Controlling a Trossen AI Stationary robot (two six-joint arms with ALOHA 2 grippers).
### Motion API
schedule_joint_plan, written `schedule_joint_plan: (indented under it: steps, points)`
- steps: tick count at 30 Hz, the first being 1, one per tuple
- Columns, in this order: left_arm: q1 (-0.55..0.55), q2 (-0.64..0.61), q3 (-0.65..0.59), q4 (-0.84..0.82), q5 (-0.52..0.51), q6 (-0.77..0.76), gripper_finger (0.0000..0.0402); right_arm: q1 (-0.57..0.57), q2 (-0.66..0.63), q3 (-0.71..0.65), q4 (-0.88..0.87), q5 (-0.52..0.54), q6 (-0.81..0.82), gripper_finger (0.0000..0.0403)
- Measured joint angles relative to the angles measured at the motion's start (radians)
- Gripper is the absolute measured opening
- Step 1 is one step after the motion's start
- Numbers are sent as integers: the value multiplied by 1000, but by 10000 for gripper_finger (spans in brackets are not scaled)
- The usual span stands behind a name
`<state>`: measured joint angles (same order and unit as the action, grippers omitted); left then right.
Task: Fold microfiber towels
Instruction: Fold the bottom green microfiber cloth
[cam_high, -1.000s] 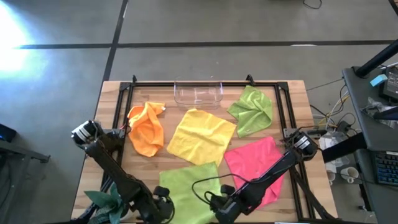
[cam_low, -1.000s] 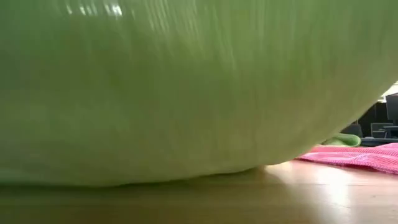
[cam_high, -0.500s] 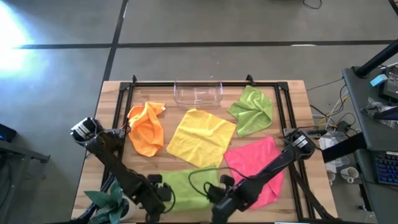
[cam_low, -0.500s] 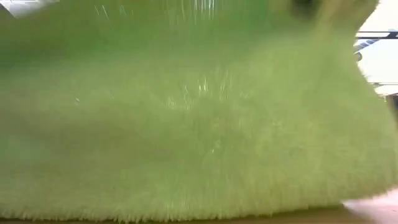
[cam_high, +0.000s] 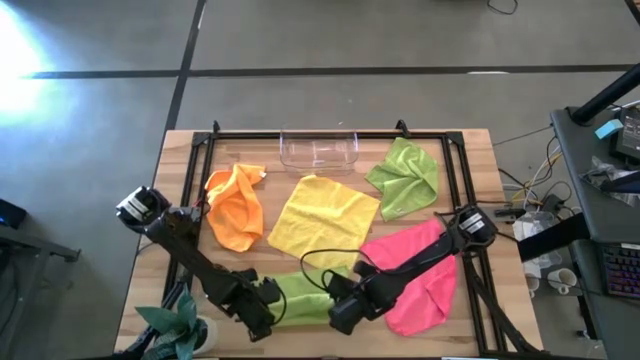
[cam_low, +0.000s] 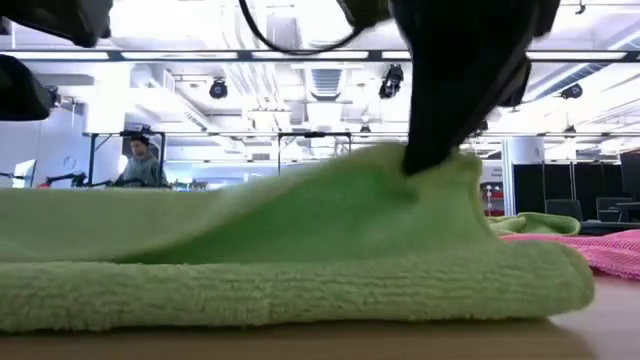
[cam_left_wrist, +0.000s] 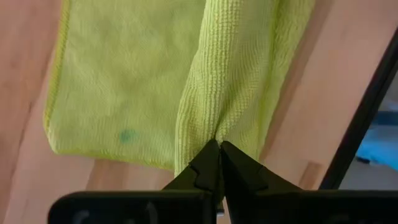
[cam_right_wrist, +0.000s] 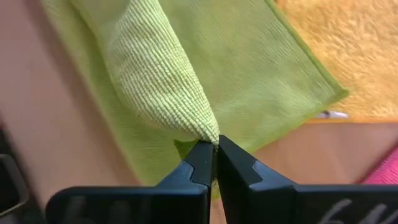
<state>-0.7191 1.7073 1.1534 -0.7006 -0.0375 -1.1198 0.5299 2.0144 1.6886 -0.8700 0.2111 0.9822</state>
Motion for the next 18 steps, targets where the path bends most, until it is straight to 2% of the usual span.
schedule_joint_plan:
  steps: [9, 13, 18]
  points:
    - [25, 5, 0, -102, -26, -3, 0, -27, 0, -28, 13, 3, -11, 8]
    - [30, 5, 0, -103, -69, -3, 0, -33, 0, -33, 12, 3, -14, 8]
    - [33, 5, 0, -103, -74, -3, 7, -36, 0, -40, 14, 2, -15, 8]
